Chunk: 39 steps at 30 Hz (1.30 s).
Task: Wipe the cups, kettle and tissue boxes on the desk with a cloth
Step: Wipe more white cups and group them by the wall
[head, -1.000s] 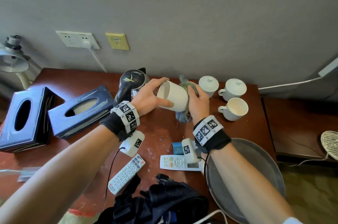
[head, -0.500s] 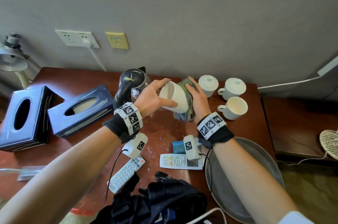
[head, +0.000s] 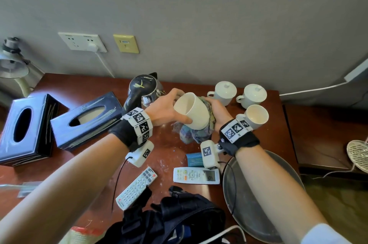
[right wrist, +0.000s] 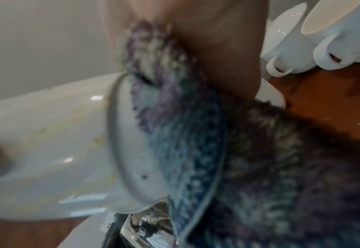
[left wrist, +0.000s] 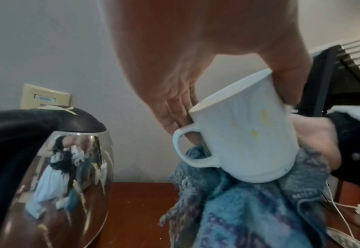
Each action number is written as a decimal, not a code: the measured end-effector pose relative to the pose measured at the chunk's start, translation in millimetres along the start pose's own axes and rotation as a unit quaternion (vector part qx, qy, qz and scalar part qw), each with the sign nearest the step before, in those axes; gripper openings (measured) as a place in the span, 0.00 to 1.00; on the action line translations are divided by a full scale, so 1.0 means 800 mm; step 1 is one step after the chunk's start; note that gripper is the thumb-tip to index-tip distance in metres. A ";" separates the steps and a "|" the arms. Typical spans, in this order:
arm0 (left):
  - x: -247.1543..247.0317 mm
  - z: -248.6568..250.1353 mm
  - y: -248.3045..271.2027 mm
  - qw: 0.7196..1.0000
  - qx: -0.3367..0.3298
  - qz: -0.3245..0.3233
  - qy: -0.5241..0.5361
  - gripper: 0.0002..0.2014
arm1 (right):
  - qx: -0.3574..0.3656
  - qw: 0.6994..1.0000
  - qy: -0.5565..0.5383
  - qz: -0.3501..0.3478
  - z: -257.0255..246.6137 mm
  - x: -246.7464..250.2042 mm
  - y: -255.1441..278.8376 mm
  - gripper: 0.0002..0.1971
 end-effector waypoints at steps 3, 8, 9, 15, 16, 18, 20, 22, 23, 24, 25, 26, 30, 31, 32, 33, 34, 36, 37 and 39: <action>0.000 0.003 -0.002 1.000 0.002 0.010 0.030 0.41 | 0.063 0.995 0.054 0.049 0.000 -0.005 -0.001 0.14; 0.002 0.002 -0.007 0.989 0.051 0.041 0.134 0.38 | 0.347 0.909 0.223 0.068 0.012 -0.023 0.026 0.14; 0.002 0.002 -0.007 0.985 0.056 0.048 0.156 0.40 | 0.412 0.872 0.259 0.054 0.017 -0.023 0.029 0.16; -0.006 0.000 0.002 0.988 0.029 0.071 0.132 0.47 | 0.450 0.849 0.276 0.018 0.025 -0.011 0.026 0.16; -0.008 0.000 0.004 0.991 0.019 0.080 0.107 0.48 | 0.390 0.892 0.224 0.034 0.024 -0.011 0.023 0.13; -0.011 0.004 0.009 0.995 -0.001 0.085 0.055 0.48 | 0.265 0.953 0.133 0.060 0.013 -0.014 0.016 0.12; -0.009 0.006 0.011 0.996 -0.008 0.081 0.038 0.47 | 0.205 0.972 0.104 0.042 0.002 -0.018 0.015 0.15; -0.006 0.005 0.011 0.996 0.001 0.082 0.043 0.47 | 0.229 0.959 0.162 0.037 -0.005 -0.021 0.020 0.15; -0.005 0.006 0.010 0.995 0.008 0.083 0.054 0.48 | 0.255 0.947 0.191 0.048 -0.005 -0.021 0.022 0.14; -0.004 0.006 0.008 0.993 0.019 0.085 0.074 0.47 | 0.279 0.937 0.202 0.060 -0.003 -0.022 0.025 0.13; -0.004 0.006 0.007 0.990 0.032 0.088 0.103 0.47 | 0.310 0.926 0.205 0.063 0.001 -0.023 0.029 0.13; -0.003 0.007 0.006 0.986 0.047 0.090 0.133 0.46 | 0.357 0.907 0.219 0.057 0.006 -0.022 0.030 0.14; -0.005 0.006 0.003 0.965 0.085 0.084 0.232 0.42 | 0.484 0.808 0.337 0.017 0.021 -0.015 0.031 0.19; -0.008 0.006 0.004 0.964 0.084 0.073 0.243 0.41 | 0.483 0.807 0.340 0.015 0.021 -0.013 0.030 0.19; -0.011 0.006 0.007 0.963 0.080 0.057 0.250 0.40 | 0.475 0.815 0.330 0.014 0.020 -0.012 0.029 0.19; -0.013 0.006 0.008 0.965 0.075 0.035 0.251 0.40 | 0.460 0.832 0.311 0.016 0.019 -0.010 0.028 0.19; -0.015 0.006 0.010 0.966 0.066 0.011 0.249 0.40 | 0.436 0.854 0.284 0.017 0.017 -0.009 0.026 0.18; -0.015 0.006 0.013 0.969 0.050 -0.029 0.240 0.40 | 0.372 0.899 0.232 0.012 0.008 -0.008 0.023 0.17; -0.014 0.006 0.013 0.971 0.046 -0.040 0.232 0.40 | 0.338 0.916 0.217 0.009 0.002 -0.009 0.022 0.15; -0.013 0.006 0.013 0.971 0.048 -0.046 0.231 0.39 | 0.276 0.939 0.205 0.008 -0.007 -0.011 0.022 0.13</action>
Point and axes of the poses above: each hand's wrist, its own y-axis away from the middle knuckle, its own x-axis out of the back of the hand, z = x × y, the point moved 1 cm from there along -y, towards the middle knuckle, and after that the axes turned 3 degrees about x, right-handed, at the moved point
